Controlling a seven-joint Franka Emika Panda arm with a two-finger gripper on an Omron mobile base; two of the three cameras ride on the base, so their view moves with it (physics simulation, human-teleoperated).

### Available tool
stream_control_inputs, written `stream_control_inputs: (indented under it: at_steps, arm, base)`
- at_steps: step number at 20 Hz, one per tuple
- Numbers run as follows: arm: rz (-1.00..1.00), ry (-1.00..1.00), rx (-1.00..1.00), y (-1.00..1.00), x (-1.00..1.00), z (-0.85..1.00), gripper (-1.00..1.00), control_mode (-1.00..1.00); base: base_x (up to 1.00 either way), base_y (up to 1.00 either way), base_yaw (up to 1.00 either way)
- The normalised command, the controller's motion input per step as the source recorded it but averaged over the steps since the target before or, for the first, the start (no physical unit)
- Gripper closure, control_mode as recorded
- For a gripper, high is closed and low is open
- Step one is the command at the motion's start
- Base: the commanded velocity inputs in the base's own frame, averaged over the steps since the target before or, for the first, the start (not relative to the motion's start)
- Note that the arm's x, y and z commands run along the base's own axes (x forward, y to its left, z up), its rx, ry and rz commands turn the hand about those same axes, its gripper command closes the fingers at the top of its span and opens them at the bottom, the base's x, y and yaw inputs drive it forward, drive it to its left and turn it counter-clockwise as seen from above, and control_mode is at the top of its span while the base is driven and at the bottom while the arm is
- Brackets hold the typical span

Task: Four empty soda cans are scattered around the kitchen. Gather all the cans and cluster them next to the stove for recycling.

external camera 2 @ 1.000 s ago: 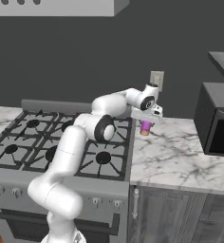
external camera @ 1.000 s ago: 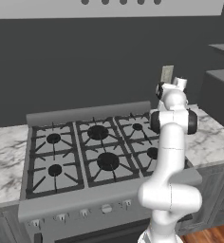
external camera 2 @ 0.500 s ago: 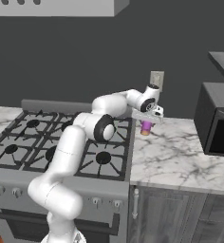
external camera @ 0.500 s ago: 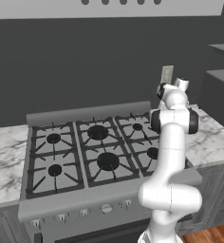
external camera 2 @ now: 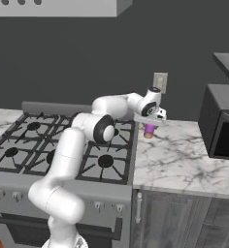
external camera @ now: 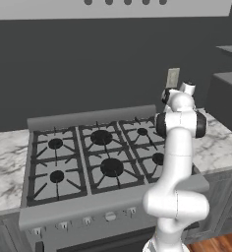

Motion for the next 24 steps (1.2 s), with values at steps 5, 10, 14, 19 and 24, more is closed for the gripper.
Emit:
stream_control_inputs:
  at_steps: [5,10,14,19,24]
  arm:
    - [0.0,0.0,0.0,0.04,0.0,-0.05,-1.0,-1.0]
    - [0.0,0.0,0.0,0.0,0.0,0.0,-1.0,-1.0]
    - [0.0,0.0,0.0,0.0,0.0,0.0,-1.0,-1.0]
    - [0.0,-0.04,0.0,0.0,-0.06,0.24,-1.0,-1.0]
    - [0.0,-0.11,-0.03,0.0,-0.42,0.53,-1.0,-1.0]
  base:
    - [0.0,0.0,0.0]
    - [0.0,0.0,0.0]
    - [0.0,0.0,0.0]
    - [0.0,0.0,0.0]
    - [0.0,0.0,0.0]
